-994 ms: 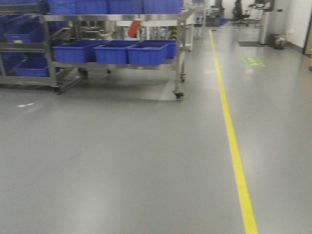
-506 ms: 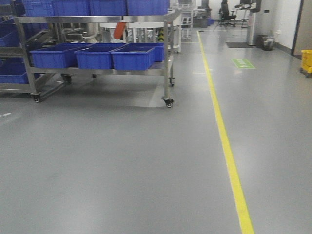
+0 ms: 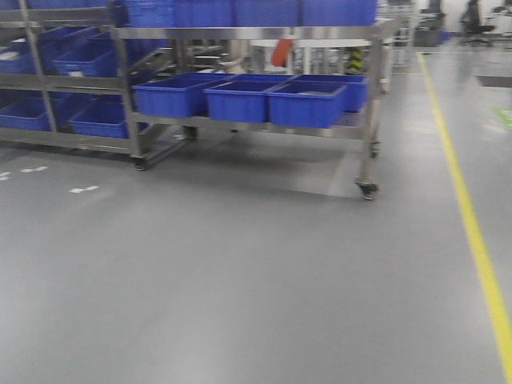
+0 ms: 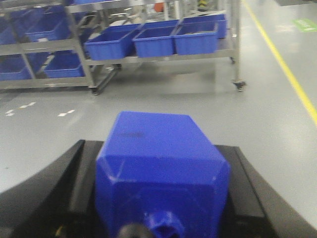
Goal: Pick and sort blue part to right shelf
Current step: 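Drive the base away from the table carrying both parts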
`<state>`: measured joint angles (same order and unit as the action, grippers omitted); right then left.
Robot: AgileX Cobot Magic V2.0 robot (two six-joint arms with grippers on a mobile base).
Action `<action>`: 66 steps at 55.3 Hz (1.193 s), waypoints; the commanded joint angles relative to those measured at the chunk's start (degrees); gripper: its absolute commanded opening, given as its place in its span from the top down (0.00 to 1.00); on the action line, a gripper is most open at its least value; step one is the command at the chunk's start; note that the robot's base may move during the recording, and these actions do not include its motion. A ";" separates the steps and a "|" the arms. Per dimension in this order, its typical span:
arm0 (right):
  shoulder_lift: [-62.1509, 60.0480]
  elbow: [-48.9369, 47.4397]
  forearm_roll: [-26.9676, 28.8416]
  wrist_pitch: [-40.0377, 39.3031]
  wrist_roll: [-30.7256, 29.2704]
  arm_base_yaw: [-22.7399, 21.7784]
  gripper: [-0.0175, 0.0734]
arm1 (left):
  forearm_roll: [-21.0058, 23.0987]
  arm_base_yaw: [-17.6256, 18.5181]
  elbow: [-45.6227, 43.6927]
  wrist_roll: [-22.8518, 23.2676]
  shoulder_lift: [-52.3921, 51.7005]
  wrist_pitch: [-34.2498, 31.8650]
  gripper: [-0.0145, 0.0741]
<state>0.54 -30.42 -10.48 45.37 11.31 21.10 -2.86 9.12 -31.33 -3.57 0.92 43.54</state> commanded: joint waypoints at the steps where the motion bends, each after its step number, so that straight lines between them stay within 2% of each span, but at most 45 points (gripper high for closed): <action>1: 1.12 -1.51 -1.03 -4.77 -0.44 -0.04 0.43 | 0.06 0.04 -1.46 0.48 0.98 -5.10 0.46; 66: 1.12 -1.51 -1.09 -4.77 -0.44 -0.04 0.43 | 0.06 0.04 -1.46 0.48 0.98 -5.10 0.46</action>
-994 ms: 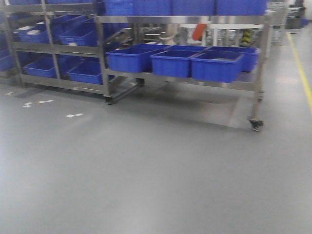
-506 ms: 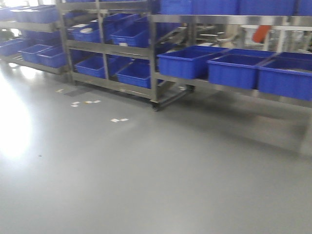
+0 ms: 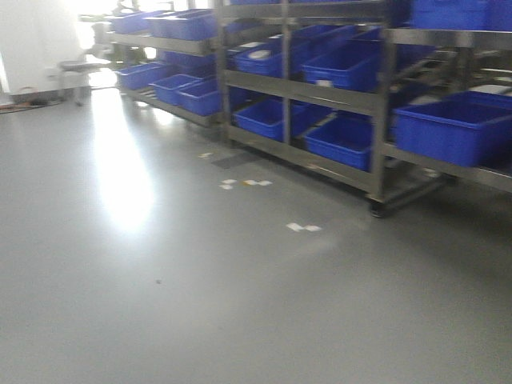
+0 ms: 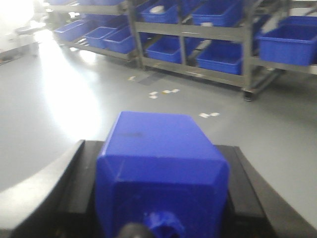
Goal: Pick and sort blue part to right shelf
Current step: 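Drive the base away from the table carrying both parts, then drive the base to the shelf of blue bins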
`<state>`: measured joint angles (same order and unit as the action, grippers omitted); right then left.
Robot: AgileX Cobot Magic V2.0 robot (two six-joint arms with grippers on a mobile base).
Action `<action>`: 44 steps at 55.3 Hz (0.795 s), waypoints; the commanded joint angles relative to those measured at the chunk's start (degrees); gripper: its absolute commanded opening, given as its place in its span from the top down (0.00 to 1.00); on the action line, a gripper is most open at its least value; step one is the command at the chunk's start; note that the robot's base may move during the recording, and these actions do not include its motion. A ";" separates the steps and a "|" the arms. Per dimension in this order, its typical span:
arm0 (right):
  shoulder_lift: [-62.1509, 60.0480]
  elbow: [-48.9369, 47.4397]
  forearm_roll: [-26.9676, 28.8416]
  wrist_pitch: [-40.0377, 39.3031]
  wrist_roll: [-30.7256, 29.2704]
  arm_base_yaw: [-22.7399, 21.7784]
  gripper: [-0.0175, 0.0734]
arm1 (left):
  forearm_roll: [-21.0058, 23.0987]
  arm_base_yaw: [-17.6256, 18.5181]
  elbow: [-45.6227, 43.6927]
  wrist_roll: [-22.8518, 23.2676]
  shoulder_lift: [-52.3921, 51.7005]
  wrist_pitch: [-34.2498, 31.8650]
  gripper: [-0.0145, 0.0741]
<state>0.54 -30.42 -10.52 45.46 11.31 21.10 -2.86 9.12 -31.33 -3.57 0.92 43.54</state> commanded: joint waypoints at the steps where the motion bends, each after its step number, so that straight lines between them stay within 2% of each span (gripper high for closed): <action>1: 1.12 -1.51 -1.06 -4.87 -0.44 -0.04 0.43 | 0.06 0.04 -1.46 0.48 0.98 -5.10 0.46; 44: 1.12 -1.51 -1.06 -4.81 -0.44 0.02 0.43 | 0.06 0.04 -1.46 0.48 0.98 -5.10 0.46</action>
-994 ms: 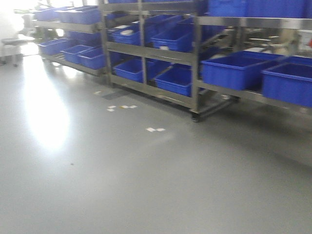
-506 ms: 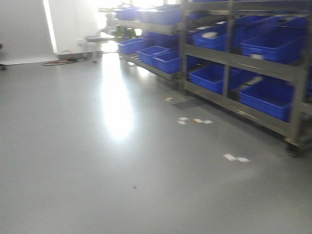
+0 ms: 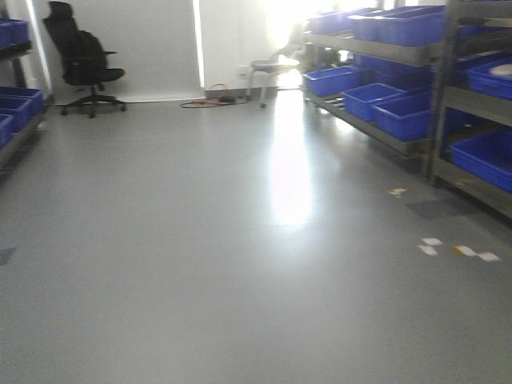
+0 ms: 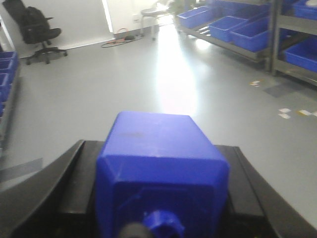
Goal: Pick and sort blue part to right shelf
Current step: 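Drive the base to the shelf of blue bins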
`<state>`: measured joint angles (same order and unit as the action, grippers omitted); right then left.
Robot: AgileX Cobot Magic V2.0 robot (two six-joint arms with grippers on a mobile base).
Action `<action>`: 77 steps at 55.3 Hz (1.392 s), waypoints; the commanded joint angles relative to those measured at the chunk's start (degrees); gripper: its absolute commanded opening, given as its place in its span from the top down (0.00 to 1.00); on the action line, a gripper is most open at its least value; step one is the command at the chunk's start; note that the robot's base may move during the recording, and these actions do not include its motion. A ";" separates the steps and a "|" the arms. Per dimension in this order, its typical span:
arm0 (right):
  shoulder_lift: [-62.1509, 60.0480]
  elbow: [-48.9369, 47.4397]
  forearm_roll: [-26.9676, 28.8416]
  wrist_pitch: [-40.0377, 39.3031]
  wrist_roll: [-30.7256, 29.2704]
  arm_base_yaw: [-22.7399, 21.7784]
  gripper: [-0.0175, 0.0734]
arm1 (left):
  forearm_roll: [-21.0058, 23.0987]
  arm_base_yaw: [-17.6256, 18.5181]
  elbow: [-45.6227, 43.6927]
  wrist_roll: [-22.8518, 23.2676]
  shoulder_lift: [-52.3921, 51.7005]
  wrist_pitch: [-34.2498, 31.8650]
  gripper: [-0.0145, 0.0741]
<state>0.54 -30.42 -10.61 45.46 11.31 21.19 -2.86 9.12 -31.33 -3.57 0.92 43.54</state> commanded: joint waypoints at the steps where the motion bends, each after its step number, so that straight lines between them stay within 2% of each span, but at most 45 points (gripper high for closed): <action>1: 1.12 -1.51 -0.96 -4.81 -0.44 -0.07 0.43 | 0.05 0.04 -1.46 0.48 0.98 -5.10 0.46; 77: 1.12 -1.51 -0.96 -4.82 -0.44 -0.06 0.43 | 0.05 0.04 -1.46 0.48 0.98 -5.10 0.46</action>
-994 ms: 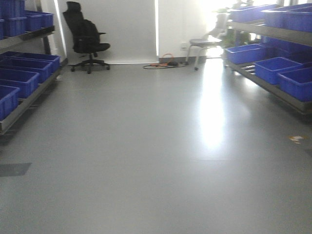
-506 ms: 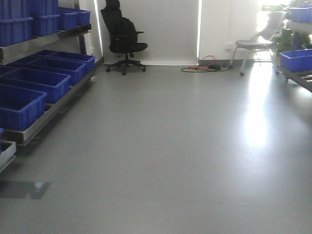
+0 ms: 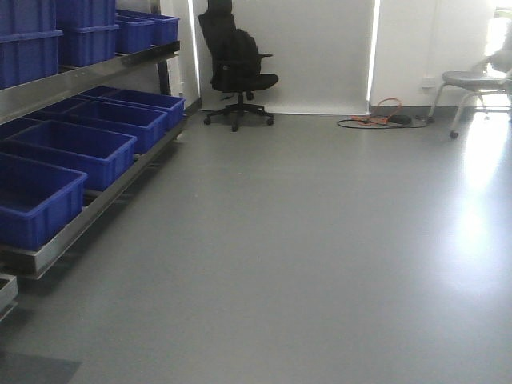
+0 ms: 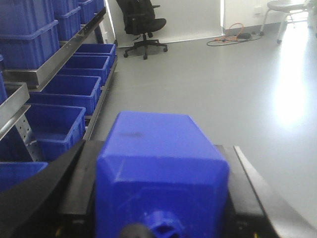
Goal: Pick and sort blue part to right shelf
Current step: 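Drive the base to the shelf of blue bins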
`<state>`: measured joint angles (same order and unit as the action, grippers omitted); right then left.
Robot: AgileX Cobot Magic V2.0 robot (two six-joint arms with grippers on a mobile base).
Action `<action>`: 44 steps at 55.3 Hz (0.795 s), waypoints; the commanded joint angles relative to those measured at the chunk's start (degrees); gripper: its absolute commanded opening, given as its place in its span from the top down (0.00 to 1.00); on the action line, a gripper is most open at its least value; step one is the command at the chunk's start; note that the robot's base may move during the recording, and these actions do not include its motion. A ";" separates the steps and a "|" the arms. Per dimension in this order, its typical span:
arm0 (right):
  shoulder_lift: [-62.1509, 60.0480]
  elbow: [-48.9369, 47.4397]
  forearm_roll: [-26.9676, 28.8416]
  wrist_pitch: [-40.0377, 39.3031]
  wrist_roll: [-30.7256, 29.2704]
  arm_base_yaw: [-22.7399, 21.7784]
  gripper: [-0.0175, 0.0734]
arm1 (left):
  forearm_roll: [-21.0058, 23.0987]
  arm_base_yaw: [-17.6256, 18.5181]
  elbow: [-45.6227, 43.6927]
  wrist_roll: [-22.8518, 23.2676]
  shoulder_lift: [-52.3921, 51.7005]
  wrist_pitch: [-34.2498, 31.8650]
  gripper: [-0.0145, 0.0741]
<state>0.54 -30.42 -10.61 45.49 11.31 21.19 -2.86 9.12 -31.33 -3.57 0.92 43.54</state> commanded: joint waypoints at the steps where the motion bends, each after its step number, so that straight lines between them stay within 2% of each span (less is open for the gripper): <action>1: 1.12 -1.51 -0.96 -4.84 -0.44 -0.06 0.43 | 0.05 0.04 -1.46 0.48 0.98 -5.10 0.46; 44: 1.12 -1.51 -0.96 -4.84 -0.44 -0.01 0.43 | 0.05 0.04 -1.46 0.48 0.98 -5.10 0.46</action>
<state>0.54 -30.42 -10.61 45.71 11.31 21.19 -2.86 9.12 -31.33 -3.57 0.92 43.54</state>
